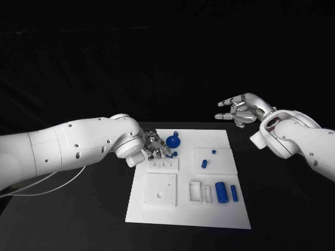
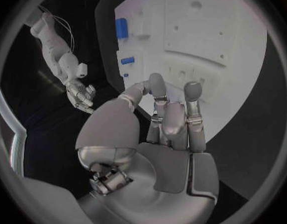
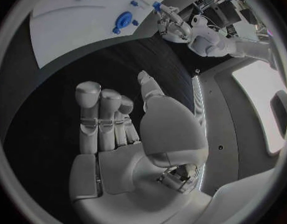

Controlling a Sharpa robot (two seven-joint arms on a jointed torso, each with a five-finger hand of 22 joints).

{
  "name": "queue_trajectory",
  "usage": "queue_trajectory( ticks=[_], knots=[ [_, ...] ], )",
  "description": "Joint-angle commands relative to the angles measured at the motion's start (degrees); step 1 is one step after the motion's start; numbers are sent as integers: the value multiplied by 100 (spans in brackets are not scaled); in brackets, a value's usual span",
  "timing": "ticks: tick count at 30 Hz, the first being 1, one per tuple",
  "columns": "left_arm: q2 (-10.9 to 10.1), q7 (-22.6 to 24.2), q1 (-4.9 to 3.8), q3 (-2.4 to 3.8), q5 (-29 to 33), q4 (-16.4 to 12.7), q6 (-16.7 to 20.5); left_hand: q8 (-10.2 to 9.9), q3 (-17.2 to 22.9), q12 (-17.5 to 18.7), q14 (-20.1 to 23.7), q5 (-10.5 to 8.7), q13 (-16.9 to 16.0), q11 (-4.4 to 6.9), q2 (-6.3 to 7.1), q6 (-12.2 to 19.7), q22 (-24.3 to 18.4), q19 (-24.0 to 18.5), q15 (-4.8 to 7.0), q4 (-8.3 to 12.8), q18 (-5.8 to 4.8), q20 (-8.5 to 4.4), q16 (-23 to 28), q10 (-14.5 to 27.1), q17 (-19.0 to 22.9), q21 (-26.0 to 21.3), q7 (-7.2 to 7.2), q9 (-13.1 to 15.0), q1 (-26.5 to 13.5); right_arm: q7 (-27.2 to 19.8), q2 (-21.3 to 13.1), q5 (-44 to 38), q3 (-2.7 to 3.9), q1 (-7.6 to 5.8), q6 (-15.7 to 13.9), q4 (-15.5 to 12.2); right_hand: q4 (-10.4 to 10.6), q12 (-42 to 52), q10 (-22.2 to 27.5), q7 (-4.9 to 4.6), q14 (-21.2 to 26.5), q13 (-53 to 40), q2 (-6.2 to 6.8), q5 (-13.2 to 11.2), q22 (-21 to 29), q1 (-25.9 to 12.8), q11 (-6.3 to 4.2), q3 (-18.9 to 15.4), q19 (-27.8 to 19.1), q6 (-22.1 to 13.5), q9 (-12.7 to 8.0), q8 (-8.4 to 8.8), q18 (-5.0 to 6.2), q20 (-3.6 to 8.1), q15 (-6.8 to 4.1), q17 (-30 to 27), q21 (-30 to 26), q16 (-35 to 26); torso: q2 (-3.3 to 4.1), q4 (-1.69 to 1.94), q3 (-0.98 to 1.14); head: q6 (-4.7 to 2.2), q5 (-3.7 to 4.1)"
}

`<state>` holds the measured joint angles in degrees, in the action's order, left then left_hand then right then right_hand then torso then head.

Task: Assemble the parts on the task board

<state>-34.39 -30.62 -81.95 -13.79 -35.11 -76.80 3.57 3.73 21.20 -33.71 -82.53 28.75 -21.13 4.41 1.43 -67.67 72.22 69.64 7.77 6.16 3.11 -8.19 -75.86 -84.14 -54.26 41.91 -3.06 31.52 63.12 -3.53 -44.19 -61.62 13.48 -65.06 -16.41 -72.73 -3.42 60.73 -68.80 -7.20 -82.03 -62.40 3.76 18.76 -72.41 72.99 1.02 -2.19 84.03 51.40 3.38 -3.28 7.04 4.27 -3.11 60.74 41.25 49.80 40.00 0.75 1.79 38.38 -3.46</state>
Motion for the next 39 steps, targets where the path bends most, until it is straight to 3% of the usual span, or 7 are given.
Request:
queue_trajectory(
  ticks=[1, 11, 20, 25, 28, 31, 39],
  knots=[
    [25, -33, 37, 2, -188, 10, 57, 23, -22, -52, -49, -60, 22, 67, -87, -958, 52, 58, -12, -38, -37, 14, -66, -268, -43, -47, 577, 3048, 20, -95, 16, 69, 5, -1, -59, 7, -46, -43, 29, -3, -15, 18, -53, 48, 9, 6, 1, -1, 299, 39, 5, -10, 66, 9, -21, -5, -30, -34, 0, -6, 3, 47, -5],
    [48, -53, 114, 2, -359, 72, 55, 28, -68, -177, -61, -247, 150, 74, -150, -1043, 176, 109, -29, -49, -12, 56, -143, -270, -129, -79, 604, 3192, 25, -85, 44, 69, 7, -1, -64, 42, -66, -78, 46, -2, -16, 77, -54, 152, 18, 0, -2, 5, 300, 48, 6, -11, 63, 13, -25, -8, -35, -59, -2, -9, 8, 99, 0],
    [10, -61, 133, 2, -557, 29, 72, 23, -117, -294, -68, -286, 292, 80, -183, -1102, 304, 159, -41, -46, 24, 99, -214, -270, -212, -106, 621, 3312, 33, -76, 73, 69, 7, -1, -52, 86, -90, -76, 49, -1, -20, 95, -58, 224, 25, 0, -5, 14, 299, 53, 6, -12, 61, 14, -25, 1, -39, -65, -1, -4, 7, 140, -15],
    [-24, -68, 136, 2, -600, -14, 55, 27, -73, -340, -71, 3, 349, 84, -143, -1145, 345, 177, -44, -8, 38, 117, -237, -269, -240, -99, 631, 3338, -10, -66, 79, 68, 7, -1, -37, 98, -97, -79, 54, -1, -21, 103, -58, 253, 26, 0, -5, 17, 298, 56, 6, -11, 60, 15, -25, 2, -40, -67, -1, -6, 5, 159, -23],
    [-47, -75, 139, 2, -605, -42, -33, 23, -12, -385, -73, 78, 453, 84, -151, -1161, 378, 191, -50, 55, 58, 137, -253, -271, -257, -102, 634, 3363, -84, -60, 85, 67, 8, -1, -30, 113, -103, -81, 56, -2, -18, 108, -58, 268, 29, 0, -7, 19, 297, 46, 5, -10, 60, 15, -25, 0, -44, -75, 0, -5, 4, 159, -14],
    [-71, -89, 142, 2, -606, -63, -106, 29, 88, -438, -76, 344, 516, 84, -160, -1186, 402, 225, -44, 183, 80, 152, -278, -267, -287, -50, 640, 3407, -224, -56, 92, 65, 8, -1, -25, 128, -109, -90, 64, -2, -17, 120, -54, 281, 30, -1, -5, 20, 297, 49, 6, -11, 60, 15, -25, -1, -45, -80, -1, -8, -1, 155, -23],
    [-87, -137, 171, 2, -622, -30, -215, 32, 107, -475, -79, 347, 575, 88, -203, -1195, 403, 223, -49, 273, 100, 171, -293, -270, -302, -41, 643, 3454, -305, -40, 111, 52, 8, -1, -9, 150, -116, -87, 63, -2, -22, 126, -58, 311, 31, -6, -6, 25, 298, 42, 5, -10, 60, 16, -26, 8, -46, -74, 0, -9, 3, 182, -19]
  ],
)
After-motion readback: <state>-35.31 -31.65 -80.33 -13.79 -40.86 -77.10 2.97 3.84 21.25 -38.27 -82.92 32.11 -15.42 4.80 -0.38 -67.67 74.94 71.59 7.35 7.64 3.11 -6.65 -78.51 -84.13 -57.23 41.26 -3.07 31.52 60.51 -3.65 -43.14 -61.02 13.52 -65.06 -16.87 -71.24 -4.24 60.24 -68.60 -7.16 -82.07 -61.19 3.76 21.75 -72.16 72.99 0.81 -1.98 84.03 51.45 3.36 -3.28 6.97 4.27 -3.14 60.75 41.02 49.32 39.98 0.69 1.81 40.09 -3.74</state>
